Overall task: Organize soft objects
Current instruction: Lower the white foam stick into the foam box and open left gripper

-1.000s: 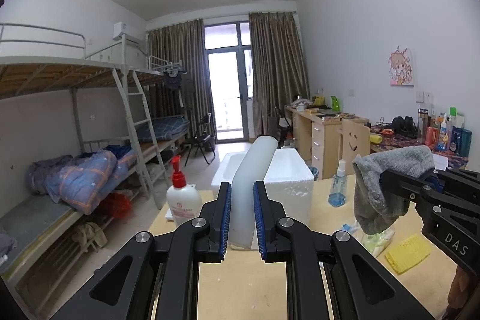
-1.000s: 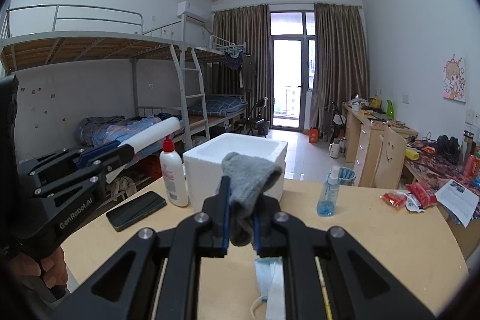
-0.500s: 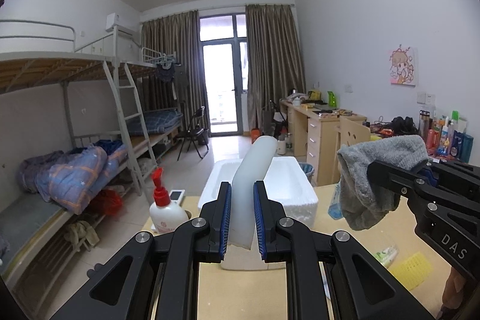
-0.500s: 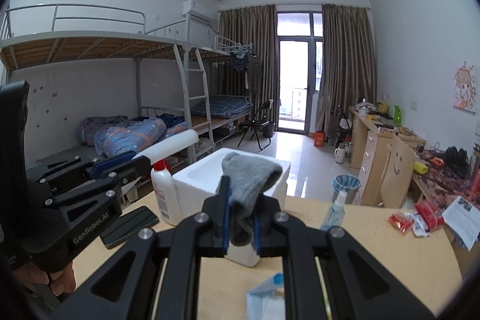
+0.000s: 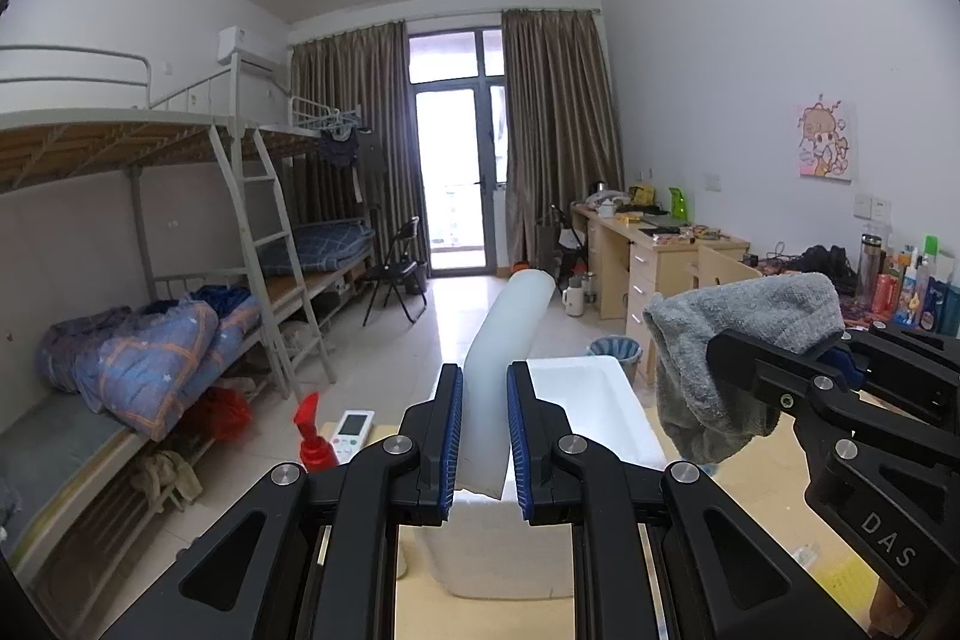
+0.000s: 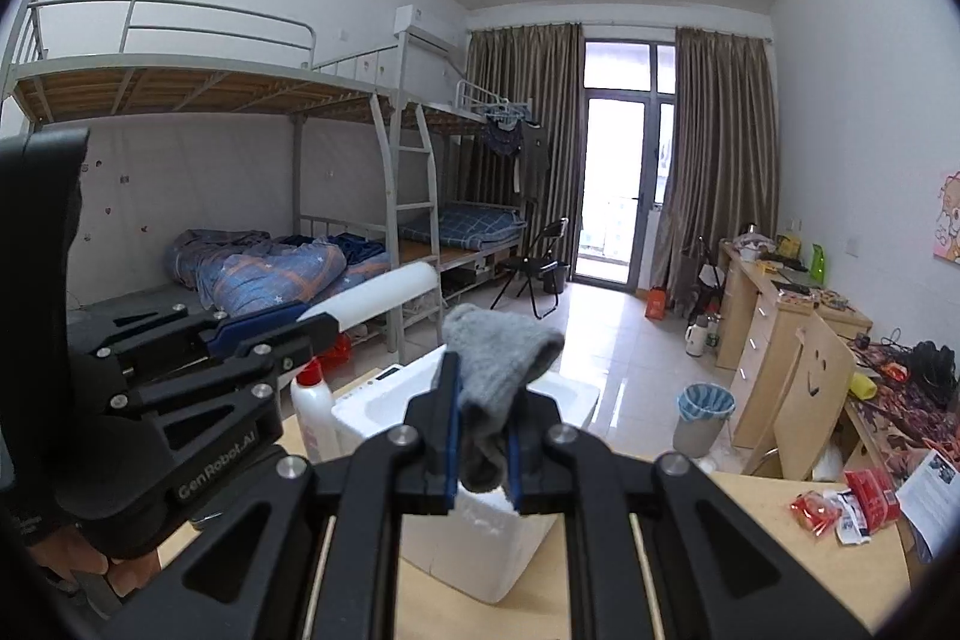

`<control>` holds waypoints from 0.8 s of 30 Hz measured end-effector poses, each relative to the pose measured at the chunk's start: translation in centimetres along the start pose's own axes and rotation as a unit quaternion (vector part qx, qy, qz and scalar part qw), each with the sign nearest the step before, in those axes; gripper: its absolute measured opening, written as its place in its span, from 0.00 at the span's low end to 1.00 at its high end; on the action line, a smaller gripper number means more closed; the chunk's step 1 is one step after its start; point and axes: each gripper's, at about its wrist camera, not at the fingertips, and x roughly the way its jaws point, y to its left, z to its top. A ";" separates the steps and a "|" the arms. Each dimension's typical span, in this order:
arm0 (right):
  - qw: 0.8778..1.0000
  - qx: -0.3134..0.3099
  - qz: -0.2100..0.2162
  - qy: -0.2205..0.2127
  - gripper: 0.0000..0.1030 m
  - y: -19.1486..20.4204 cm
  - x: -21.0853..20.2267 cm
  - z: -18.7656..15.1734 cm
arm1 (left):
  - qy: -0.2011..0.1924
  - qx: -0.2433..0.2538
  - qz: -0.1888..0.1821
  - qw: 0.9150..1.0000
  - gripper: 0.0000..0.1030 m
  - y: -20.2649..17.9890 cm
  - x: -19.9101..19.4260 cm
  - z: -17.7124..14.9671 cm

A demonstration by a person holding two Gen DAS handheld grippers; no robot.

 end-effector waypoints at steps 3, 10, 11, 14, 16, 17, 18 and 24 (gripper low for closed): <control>1.000 0.007 0.008 0.005 0.15 -0.7 1.1 0.1 | 0.003 0.000 0.002 1.000 0.16 0.1 0.9 0.1; 1.000 0.017 0.015 0.013 0.15 -1.8 3.0 0.0 | 0.016 -0.002 0.007 1.000 0.16 0.3 3.1 0.0; 1.000 0.019 0.018 0.013 0.15 -1.9 3.2 0.0 | 0.021 -0.002 0.008 1.000 0.16 0.3 3.5 -0.1; 0.999 0.022 0.025 0.018 0.15 -2.1 4.0 -0.2 | 0.030 -0.003 0.008 1.000 0.16 0.5 4.2 -0.2; 0.999 0.023 0.024 0.022 0.15 -2.1 4.4 -0.2 | 0.032 -0.004 0.009 0.999 0.16 0.6 4.7 -0.2; 0.999 0.024 0.023 0.025 0.15 -2.2 4.6 -0.3 | 0.034 -0.004 0.008 0.999 0.16 0.5 4.9 -0.1; 0.999 0.025 0.022 0.027 0.15 -2.3 4.6 -0.3 | 0.037 -0.004 0.008 0.999 0.16 0.4 5.3 0.0; 0.999 0.030 0.007 0.033 0.15 -3.1 4.3 -0.4 | 0.050 0.002 -0.010 0.999 0.16 -0.9 6.7 0.2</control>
